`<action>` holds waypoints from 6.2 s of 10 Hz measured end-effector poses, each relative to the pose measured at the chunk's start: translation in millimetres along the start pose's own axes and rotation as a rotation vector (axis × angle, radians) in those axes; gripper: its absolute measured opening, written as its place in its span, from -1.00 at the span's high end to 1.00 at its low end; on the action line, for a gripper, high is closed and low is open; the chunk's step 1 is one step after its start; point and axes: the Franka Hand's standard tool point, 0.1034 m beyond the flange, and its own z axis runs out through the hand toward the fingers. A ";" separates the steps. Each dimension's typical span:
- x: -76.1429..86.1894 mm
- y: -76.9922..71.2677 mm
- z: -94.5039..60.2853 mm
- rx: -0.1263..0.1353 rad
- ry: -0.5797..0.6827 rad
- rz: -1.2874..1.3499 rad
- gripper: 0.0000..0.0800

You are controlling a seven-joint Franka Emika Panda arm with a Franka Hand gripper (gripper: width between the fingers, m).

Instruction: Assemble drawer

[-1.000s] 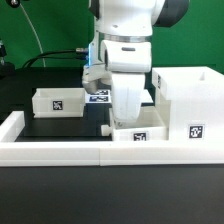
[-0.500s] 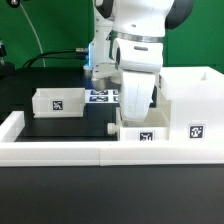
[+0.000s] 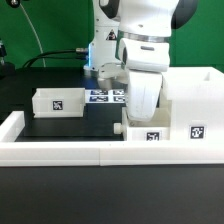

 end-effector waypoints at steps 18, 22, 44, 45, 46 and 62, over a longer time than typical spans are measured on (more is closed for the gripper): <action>-78.9 6.4 -17.5 0.024 0.068 -0.049 -0.62; -81.5 8.3 -3.8 0.051 0.172 -0.051 -0.62; -1.3 23.8 -7.8 0.070 0.175 0.037 -0.62; 4.1 23.9 -8.6 0.071 0.174 0.048 -0.62; 9.1 23.5 -9.1 0.072 0.174 0.068 -0.62; -38.6 41.3 1.2 0.080 0.177 0.133 -0.62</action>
Offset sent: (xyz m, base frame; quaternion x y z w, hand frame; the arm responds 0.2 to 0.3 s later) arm 0.0000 0.0000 0.0000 0.0000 0.0000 0.0000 1.0000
